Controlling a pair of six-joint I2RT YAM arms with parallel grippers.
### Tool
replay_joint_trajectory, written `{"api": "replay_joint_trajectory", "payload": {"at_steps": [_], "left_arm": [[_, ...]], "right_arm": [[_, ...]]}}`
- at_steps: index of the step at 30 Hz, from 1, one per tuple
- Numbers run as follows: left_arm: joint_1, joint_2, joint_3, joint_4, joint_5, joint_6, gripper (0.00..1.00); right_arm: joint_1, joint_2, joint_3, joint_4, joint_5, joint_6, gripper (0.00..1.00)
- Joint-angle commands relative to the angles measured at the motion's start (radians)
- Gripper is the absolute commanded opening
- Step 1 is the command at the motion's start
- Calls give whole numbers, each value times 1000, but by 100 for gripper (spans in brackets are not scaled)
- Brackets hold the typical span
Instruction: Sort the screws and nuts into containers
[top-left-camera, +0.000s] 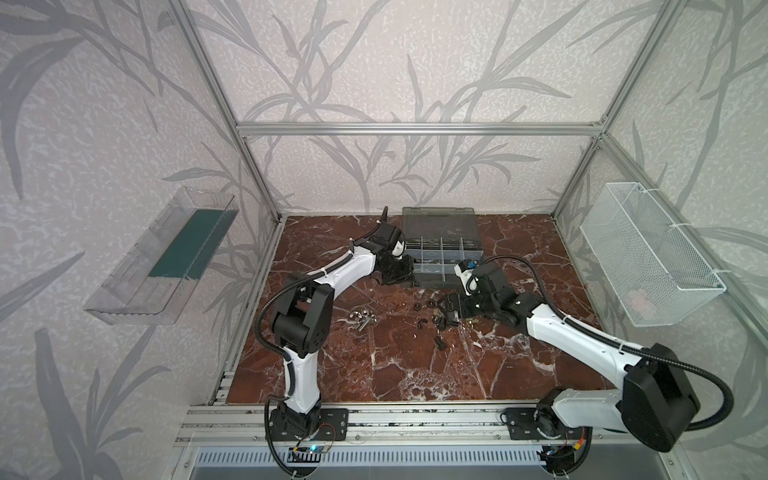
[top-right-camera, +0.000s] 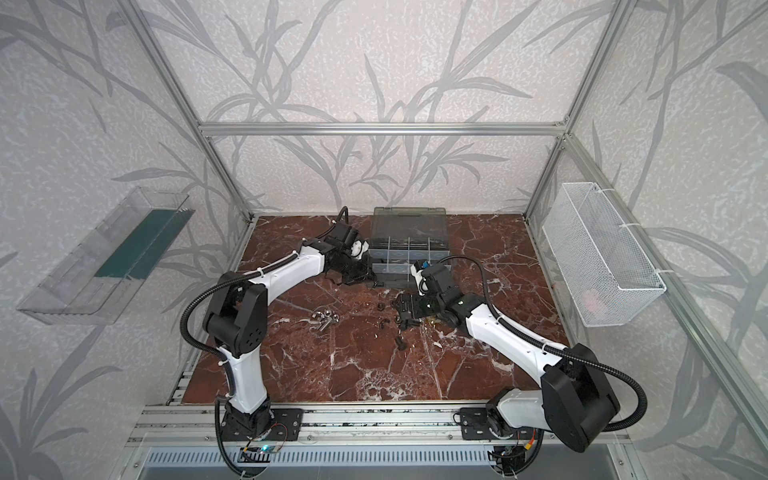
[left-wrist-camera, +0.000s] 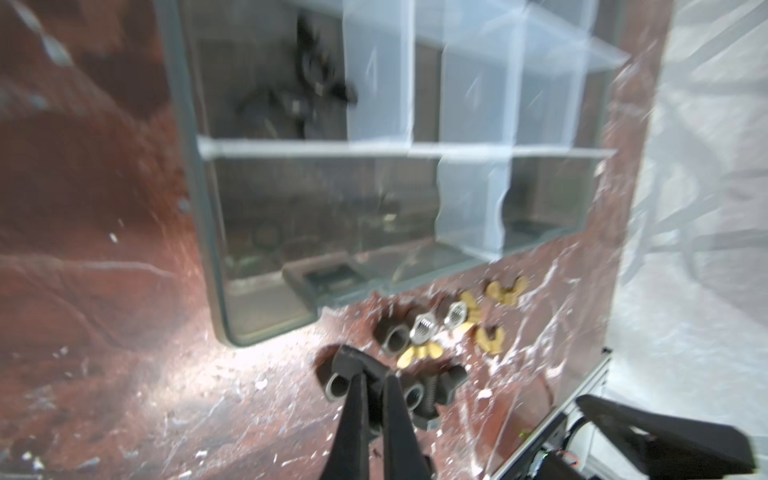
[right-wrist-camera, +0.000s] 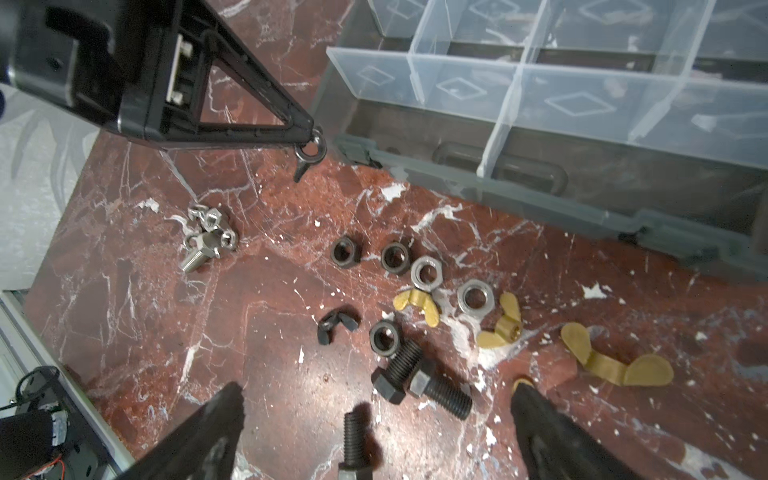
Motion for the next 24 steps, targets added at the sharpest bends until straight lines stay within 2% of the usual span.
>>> {"api": "replay_joint_trajectory", "payload": {"at_steps": [1,12,24], "left_arm": [[27,-9,99,39,9,-44,0],[49,216,419,-10,-87,-7,0],[46,293,404,-15,-140,33,0]], "right_arm": [[-6,35,70,21,-14,10,99],[-51,88,145,7,-14,36,99],[-86,122,126,22,-46,51,99]]}}
